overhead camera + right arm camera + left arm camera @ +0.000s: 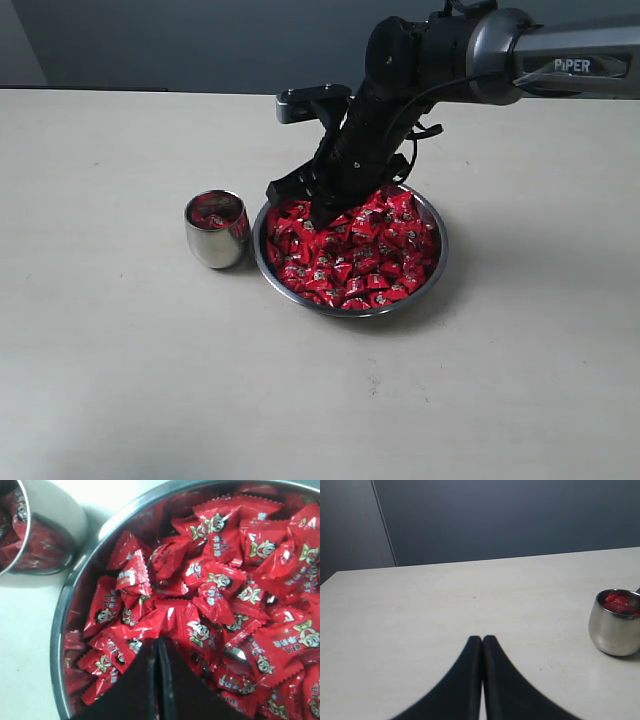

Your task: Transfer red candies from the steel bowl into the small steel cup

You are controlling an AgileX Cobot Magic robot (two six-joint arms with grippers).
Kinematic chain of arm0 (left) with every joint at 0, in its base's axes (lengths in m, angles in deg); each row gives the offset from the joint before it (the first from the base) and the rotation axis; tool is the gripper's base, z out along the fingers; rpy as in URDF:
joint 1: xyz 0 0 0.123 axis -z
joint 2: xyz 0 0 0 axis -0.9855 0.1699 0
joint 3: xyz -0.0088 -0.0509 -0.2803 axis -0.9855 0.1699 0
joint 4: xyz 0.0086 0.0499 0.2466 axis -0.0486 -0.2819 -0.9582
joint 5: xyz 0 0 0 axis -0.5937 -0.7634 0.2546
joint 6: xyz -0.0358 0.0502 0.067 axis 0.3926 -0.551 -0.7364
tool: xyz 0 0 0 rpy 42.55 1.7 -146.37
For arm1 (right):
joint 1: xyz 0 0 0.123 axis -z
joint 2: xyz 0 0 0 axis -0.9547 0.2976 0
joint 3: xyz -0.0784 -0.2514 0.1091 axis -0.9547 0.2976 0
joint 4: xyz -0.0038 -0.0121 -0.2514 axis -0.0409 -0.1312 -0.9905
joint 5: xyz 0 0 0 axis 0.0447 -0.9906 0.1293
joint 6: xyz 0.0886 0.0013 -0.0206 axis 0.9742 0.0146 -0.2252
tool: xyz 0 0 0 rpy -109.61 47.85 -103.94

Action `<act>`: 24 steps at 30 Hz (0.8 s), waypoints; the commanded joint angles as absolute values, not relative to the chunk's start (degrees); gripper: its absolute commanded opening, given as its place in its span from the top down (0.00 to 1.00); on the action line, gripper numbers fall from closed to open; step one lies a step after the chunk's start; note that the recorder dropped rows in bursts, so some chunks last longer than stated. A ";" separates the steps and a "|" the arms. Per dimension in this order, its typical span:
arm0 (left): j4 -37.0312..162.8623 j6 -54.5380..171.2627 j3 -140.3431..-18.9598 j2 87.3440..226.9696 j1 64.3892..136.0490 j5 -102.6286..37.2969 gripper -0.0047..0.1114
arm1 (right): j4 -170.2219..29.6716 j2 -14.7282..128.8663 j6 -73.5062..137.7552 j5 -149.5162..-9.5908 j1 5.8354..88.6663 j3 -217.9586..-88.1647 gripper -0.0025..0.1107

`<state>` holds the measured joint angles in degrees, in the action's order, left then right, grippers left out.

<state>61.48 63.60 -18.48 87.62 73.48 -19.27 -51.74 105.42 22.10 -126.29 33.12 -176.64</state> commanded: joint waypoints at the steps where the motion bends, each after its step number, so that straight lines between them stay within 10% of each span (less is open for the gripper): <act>1: 61.36 63.70 -18.96 87.34 73.37 -19.38 0.96 | -52.20 104.78 21.86 -127.28 33.29 -176.44 0.99; 24: 61.36 63.70 -18.96 87.34 73.37 -19.38 0.96 | -51.58 105.25 21.07 -125.56 33.29 -176.44 0.99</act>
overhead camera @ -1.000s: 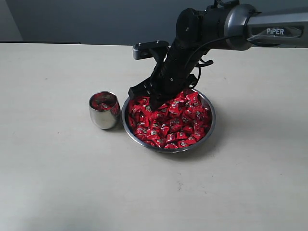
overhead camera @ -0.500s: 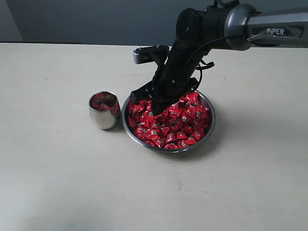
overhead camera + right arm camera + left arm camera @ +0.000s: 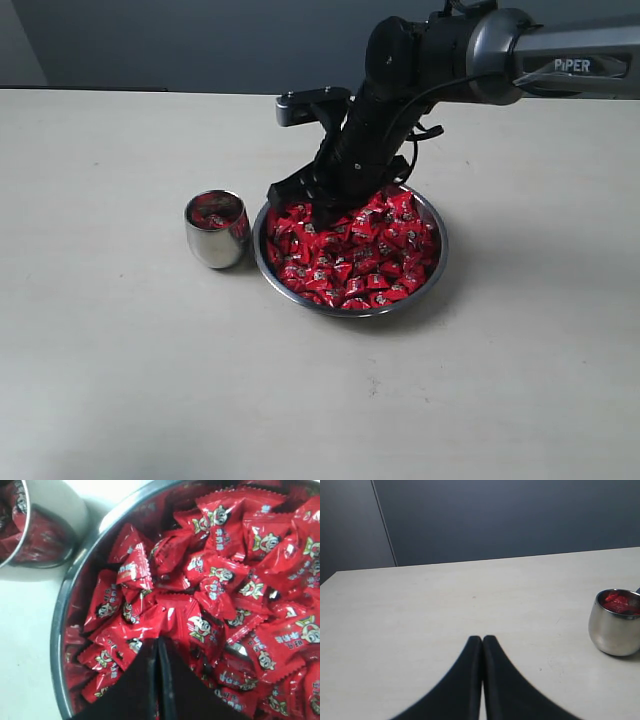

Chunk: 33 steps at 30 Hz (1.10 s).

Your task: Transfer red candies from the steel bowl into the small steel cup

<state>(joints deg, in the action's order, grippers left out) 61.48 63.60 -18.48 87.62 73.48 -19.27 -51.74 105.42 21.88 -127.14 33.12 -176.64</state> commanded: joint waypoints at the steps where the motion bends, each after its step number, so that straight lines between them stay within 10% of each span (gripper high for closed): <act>1: 61.36 63.70 -18.96 87.34 73.37 -19.38 0.96 | -51.58 105.30 21.07 -125.46 33.29 -176.44 0.99; 33: 61.36 63.70 -18.96 87.34 73.37 -19.38 0.96 | -43.60 107.50 17.80 -129.54 28.82 -190.08 0.99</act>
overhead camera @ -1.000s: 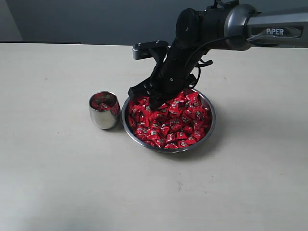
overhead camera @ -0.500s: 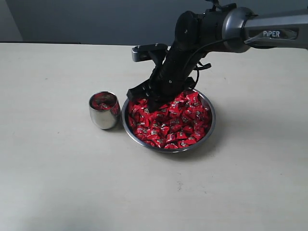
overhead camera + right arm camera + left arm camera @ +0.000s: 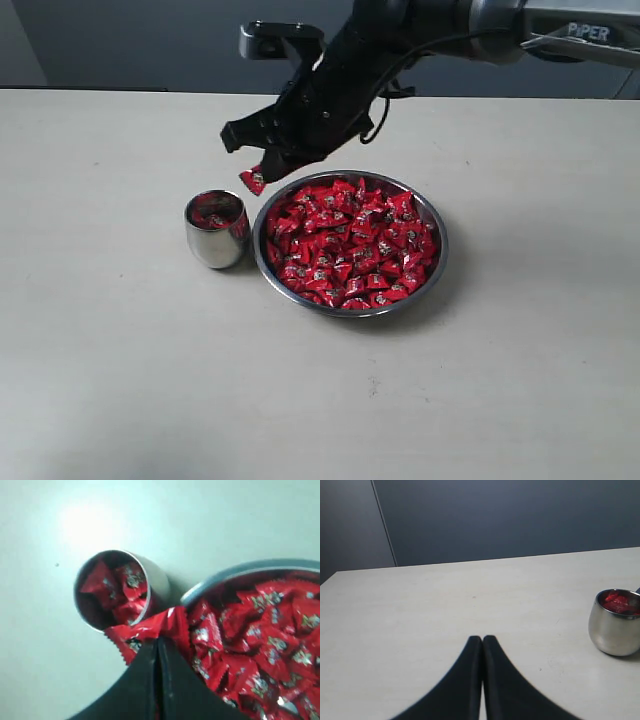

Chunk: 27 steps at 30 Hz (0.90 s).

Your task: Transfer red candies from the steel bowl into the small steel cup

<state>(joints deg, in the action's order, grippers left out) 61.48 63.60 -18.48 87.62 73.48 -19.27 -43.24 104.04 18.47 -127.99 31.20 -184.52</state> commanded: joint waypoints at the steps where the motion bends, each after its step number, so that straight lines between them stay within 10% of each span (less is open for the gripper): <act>1: 61.36 63.70 -18.96 87.34 73.37 -19.38 0.96 | -44.30 108.81 17.80 -129.95 28.25 -191.75 0.99; 9: 61.36 63.70 -18.96 87.34 73.37 -19.38 0.96 | -48.24 115.68 17.80 -132.45 26.76 -199.32 0.95; 15: 61.36 63.70 -18.96 87.34 73.37 -19.38 0.96 | -50.89 115.67 18.78 -134.47 26.76 -201.69 0.63; 27: 61.36 63.70 -18.96 87.34 73.37 -19.38 0.96 | -55.75 112.82 23.92 -144.48 32.56 -202.72 0.64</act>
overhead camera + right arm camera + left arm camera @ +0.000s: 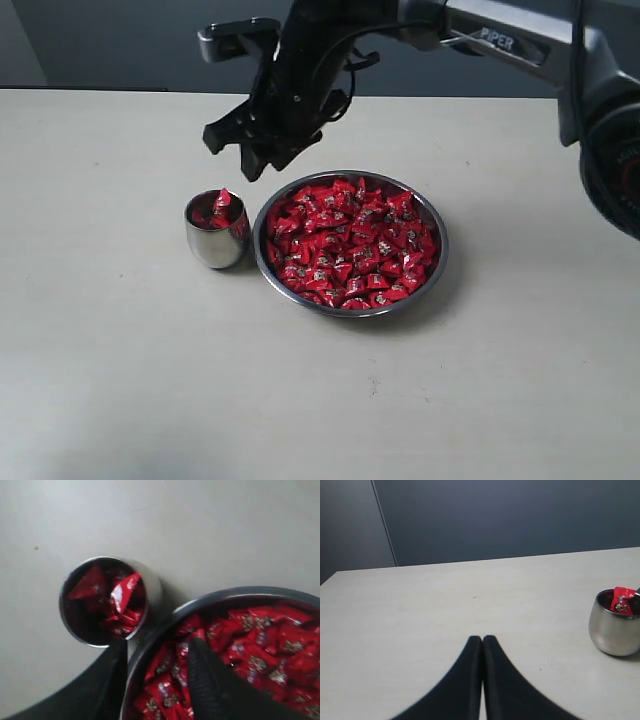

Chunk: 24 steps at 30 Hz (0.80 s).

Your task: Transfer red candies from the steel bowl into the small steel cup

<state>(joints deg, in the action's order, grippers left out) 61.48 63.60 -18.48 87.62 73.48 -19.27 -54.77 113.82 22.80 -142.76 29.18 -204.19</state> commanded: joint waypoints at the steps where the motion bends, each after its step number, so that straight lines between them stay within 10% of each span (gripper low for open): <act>1: 61.36 63.70 -18.96 87.34 73.37 -19.38 0.96 | -55.45 112.82 24.07 -144.49 33.21 -201.60 0.64; 24: 61.36 63.70 -18.96 87.34 73.37 -19.38 0.96 | -38.40 119.79 20.94 -136.73 35.38 -194.84 0.64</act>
